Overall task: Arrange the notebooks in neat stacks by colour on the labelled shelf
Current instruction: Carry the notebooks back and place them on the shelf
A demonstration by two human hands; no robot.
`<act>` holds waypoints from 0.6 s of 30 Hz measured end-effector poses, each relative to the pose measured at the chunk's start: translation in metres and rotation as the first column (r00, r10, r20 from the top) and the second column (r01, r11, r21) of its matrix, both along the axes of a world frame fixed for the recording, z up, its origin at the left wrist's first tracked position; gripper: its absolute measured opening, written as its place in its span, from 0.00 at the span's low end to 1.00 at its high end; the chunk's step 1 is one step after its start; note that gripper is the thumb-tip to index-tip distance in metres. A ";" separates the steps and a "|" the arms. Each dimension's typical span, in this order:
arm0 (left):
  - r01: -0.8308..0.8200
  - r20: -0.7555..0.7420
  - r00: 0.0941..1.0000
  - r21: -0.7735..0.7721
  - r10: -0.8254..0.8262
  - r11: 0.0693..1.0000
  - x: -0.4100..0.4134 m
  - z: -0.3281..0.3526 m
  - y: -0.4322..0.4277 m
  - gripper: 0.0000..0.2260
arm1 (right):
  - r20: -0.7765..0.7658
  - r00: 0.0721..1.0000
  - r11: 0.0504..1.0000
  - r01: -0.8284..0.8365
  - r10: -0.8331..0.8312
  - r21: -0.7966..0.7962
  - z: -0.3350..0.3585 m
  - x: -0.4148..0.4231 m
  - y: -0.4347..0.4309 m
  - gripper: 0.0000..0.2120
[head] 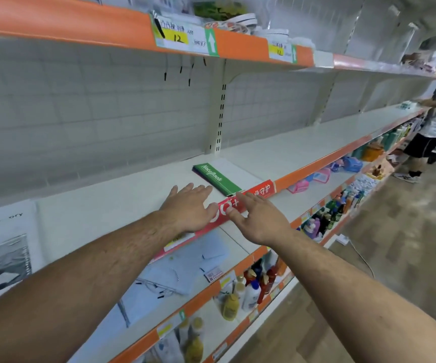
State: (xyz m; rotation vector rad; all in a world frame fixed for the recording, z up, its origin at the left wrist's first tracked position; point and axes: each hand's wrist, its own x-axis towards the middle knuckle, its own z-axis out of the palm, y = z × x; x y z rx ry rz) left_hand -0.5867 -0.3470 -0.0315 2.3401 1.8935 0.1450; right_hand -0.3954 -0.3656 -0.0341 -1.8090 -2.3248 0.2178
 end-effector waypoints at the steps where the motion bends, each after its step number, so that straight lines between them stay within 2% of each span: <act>1: -0.003 0.006 1.000 -0.003 0.003 1.000 0.000 -0.001 0.008 0.28 | -0.006 1.000 1.000 0.004 -0.004 0.002 0.000 0.000 0.008 0.34; 6: -0.034 0.046 0.998 0.000 0.034 0.999 0.005 -0.005 0.048 0.28 | -0.007 1.000 1.000 -0.021 0.021 -0.007 0.006 0.005 0.051 0.33; 11: -0.096 0.084 0.991 -0.060 0.101 0.994 0.012 -0.011 0.080 0.27 | -0.008 0.998 0.998 -0.058 0.058 -0.028 -0.001 0.016 0.111 0.34; 18: -0.292 0.161 0.938 -0.113 0.308 0.950 0.033 -0.013 0.116 0.24 | 0.001 0.993 0.990 -0.119 0.120 -0.071 0.004 0.036 0.190 0.35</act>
